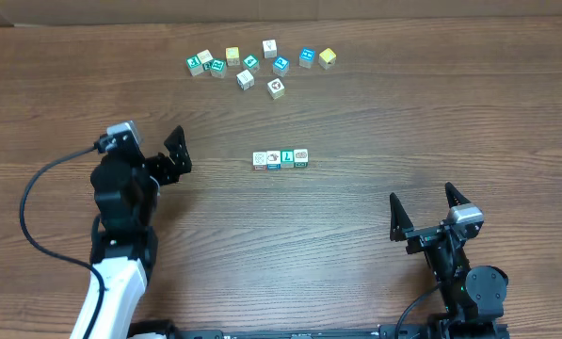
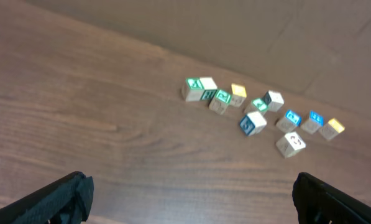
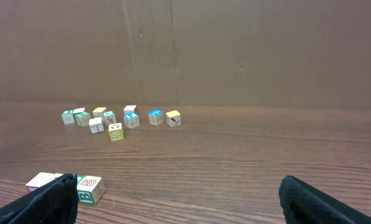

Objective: Form a horizontal line

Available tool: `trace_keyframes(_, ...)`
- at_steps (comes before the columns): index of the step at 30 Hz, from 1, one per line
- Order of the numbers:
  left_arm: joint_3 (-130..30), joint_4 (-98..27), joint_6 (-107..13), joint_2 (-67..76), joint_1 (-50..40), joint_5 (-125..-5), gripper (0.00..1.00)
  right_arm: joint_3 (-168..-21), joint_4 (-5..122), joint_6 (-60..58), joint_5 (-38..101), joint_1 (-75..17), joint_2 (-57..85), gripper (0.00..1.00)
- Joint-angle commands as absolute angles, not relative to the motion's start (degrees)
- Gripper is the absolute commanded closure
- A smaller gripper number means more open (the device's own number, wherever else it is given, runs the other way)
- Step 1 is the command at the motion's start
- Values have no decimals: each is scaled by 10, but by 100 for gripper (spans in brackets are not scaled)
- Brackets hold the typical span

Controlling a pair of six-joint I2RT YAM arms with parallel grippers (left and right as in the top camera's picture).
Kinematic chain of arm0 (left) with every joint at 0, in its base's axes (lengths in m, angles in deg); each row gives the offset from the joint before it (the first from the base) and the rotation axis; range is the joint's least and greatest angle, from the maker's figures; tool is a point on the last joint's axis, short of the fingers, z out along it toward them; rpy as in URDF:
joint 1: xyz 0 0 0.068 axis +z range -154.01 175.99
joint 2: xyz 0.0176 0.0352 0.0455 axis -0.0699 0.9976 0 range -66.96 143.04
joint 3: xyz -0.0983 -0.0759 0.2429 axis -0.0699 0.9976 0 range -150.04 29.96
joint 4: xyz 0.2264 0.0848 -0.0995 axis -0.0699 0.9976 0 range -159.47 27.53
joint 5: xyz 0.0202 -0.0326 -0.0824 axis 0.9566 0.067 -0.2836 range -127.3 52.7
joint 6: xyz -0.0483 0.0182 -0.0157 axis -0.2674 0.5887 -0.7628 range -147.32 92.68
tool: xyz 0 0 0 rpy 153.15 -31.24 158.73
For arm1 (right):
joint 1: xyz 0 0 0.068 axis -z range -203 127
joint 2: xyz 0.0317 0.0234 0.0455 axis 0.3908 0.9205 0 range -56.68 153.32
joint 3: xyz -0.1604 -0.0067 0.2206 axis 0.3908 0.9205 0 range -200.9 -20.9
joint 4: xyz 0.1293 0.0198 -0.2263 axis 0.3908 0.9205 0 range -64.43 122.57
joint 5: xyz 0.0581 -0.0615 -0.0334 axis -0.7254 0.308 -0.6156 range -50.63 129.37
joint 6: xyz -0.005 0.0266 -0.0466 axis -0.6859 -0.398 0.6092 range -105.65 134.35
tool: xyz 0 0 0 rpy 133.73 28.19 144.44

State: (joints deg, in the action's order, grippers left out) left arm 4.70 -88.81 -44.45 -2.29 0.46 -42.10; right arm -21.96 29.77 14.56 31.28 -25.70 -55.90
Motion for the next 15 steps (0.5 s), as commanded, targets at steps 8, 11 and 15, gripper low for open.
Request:
trace_keyframes(8, 165, -925, -406, -99, 4, -427, 0, -213, 296, 143, 318, -255, -565, 0)
trace_keyframes(11, 190, -925, -401, -123, 4, -427, 1, -213, 296, 143, 318, -255, -565, 0)
trace_keyframes(15, 227, -925, -401, -162, 4, -426, 1, -213, 296, 143, 318, -255, -565, 0)
